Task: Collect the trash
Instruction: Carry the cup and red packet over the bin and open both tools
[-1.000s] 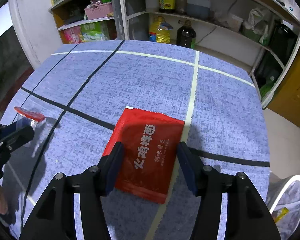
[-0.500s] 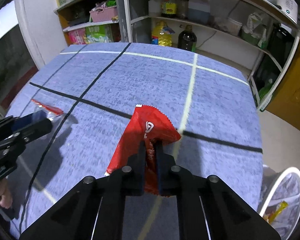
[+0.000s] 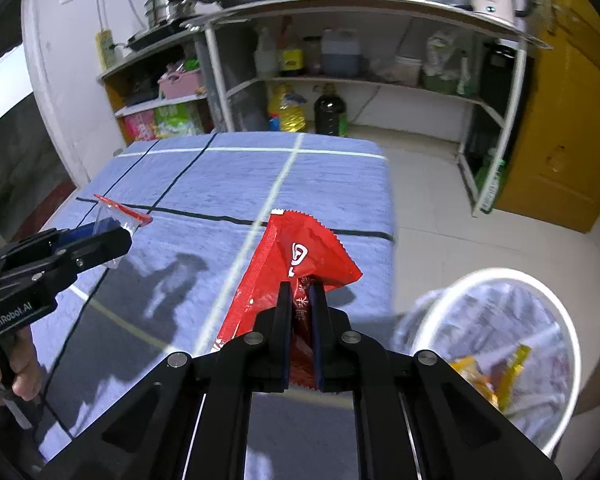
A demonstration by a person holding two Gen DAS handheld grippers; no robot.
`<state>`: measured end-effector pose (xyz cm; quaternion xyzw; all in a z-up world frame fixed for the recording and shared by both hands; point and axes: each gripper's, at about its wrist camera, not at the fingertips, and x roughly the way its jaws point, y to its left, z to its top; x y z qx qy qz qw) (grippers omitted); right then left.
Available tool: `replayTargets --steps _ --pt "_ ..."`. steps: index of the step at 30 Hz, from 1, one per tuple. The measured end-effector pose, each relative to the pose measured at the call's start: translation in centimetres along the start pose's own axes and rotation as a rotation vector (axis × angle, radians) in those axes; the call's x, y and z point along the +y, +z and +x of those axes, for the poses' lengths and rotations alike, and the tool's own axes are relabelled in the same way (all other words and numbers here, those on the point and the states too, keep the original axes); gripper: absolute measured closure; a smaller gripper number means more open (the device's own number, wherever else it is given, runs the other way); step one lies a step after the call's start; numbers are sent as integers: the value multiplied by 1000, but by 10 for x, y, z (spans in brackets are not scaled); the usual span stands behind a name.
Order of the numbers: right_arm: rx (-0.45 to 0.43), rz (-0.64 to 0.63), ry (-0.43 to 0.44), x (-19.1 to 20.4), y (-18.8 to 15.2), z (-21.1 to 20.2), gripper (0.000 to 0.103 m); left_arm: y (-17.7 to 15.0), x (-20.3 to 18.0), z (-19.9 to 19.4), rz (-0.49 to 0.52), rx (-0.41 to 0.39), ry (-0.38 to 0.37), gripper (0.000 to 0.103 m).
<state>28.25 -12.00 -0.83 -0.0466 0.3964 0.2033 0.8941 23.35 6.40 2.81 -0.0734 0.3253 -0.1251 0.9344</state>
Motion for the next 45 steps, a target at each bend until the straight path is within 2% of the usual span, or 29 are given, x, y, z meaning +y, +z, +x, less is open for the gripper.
replayTargets --steps 5,13,22,29,45 --pt "-32 42 -36 -37 -18 -31 95 0 -47 5 43 -3 -52 74" --pt "-70 116 -118 -98 -45 -70 95 0 -109 33 83 30 -119 74" --pt "-52 205 -179 -159 -69 -77 95 -3 -174 77 126 85 -190 74" --pt "-31 250 -178 -187 -80 -70 95 -9 -193 105 146 125 -182 74" --pt "51 311 -187 -208 -86 -35 94 -18 -196 146 116 192 -149 73"
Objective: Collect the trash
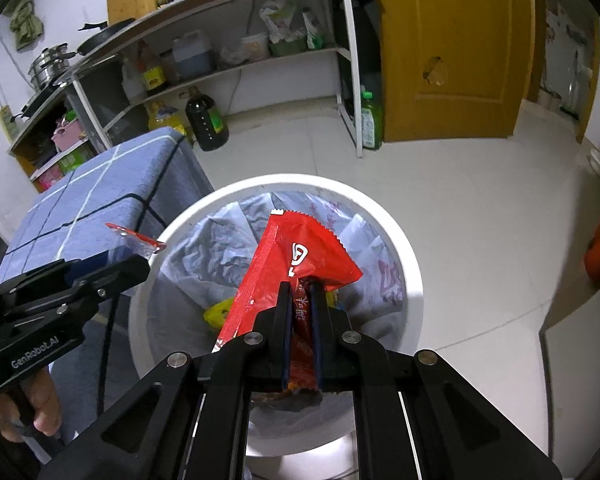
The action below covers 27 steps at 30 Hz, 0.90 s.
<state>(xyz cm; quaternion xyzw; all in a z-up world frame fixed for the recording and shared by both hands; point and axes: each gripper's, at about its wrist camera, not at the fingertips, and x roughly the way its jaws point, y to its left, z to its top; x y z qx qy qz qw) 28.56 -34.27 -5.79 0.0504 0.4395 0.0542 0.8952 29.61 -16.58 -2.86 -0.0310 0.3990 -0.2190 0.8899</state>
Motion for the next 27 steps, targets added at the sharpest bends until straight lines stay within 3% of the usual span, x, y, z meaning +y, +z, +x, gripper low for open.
replayTargets --steps 4,6,10,18,27 --pt "10 7 -15 -3 -2 4 93 0 1 3 -6 11 -4 69" --pt "2 11 -17 -4 -2 3 89 0 1 3 -13 9 -7 58" --pt "-10 16 -15 -6 -2 0 76 1 2 2 -21 6 -14 58" --pt "-66 6 -27 -2 -2 -25 76 2 -1 -13 -15 -26 -22 58" --pt "-131 10 -7 12 -21 -65 75 -8 -6 -56 -6 -85 -26 58"
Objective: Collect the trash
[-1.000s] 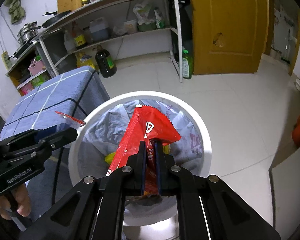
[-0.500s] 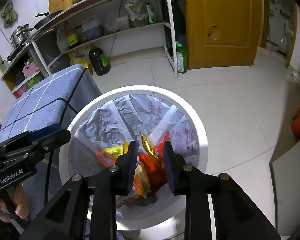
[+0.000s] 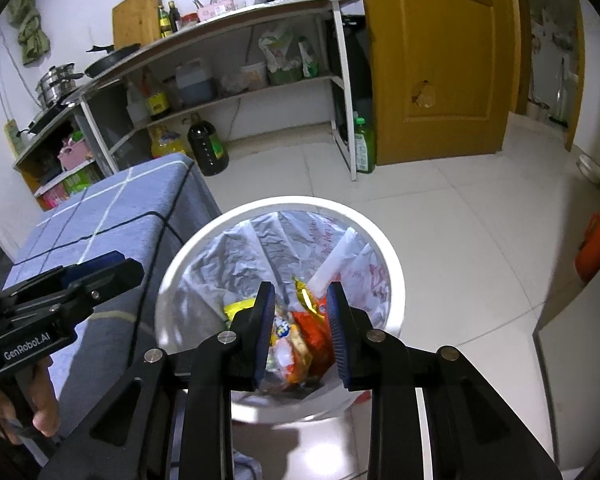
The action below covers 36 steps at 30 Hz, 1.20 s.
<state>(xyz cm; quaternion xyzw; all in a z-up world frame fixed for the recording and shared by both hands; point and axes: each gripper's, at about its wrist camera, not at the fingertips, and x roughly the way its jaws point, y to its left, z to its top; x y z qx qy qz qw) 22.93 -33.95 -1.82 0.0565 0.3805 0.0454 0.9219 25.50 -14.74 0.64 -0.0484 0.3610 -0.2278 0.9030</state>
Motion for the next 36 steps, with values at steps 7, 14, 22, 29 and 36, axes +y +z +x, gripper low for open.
replayTargets --steps 7,14,22,29,36 --pt "-44 -22 0 21 -22 -31 75 -18 -8 -39 25 -40 5 58" --pt "-66 -58 -13 41 -51 -53 75 -47 -7 -69 24 -68 13 48" --pt "-111 -98 -30 56 -82 -78 75 -78 -8 -95 35 -87 70 46" --pt "-135 -108 -60 60 -102 -91 75 -99 -22 -105 73 -101 113 41" --pt "-132 -109 -76 57 -114 -95 75 -110 -30 -106 89 -101 117 40"
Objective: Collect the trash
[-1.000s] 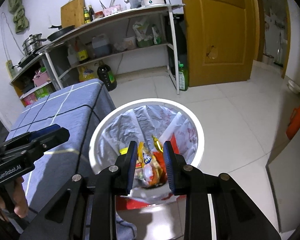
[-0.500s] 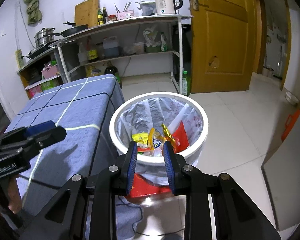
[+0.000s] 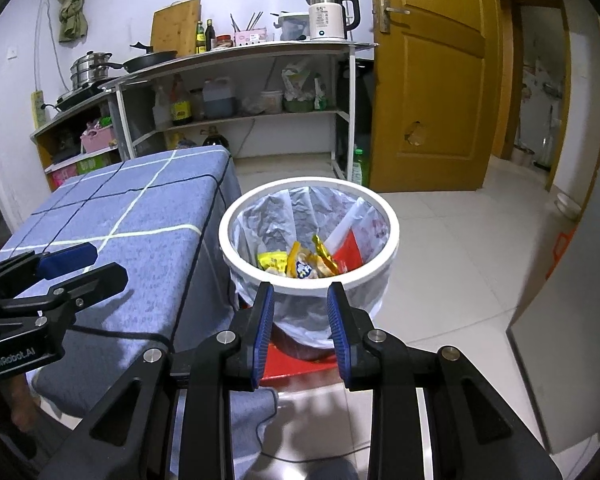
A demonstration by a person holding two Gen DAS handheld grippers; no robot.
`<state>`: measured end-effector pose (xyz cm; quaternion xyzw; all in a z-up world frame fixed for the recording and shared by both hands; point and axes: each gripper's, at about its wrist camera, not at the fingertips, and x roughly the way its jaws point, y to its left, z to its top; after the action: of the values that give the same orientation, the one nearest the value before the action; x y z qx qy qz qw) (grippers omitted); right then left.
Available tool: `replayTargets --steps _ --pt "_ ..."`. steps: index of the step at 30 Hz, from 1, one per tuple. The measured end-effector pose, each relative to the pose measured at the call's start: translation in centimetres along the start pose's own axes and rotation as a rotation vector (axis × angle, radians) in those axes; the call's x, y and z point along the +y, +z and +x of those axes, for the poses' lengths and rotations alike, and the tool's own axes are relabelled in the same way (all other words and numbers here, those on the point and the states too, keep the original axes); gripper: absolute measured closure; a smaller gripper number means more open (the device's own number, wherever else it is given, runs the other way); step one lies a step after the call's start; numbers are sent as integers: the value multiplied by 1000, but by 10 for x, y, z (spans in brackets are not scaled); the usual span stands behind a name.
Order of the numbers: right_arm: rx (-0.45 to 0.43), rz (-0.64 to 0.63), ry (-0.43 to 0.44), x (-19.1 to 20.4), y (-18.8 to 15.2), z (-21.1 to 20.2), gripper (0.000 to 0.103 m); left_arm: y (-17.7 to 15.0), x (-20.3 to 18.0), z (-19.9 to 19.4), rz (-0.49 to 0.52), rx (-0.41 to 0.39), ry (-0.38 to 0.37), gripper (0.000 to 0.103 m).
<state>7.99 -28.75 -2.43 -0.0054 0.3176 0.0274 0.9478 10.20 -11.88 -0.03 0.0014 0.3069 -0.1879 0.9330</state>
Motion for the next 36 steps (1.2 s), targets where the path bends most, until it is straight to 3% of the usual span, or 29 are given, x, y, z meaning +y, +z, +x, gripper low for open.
replayTargets --steps 36 --pt "3 -15 16 2 3 5 74 -4 0 2 -3 -3 23 40"
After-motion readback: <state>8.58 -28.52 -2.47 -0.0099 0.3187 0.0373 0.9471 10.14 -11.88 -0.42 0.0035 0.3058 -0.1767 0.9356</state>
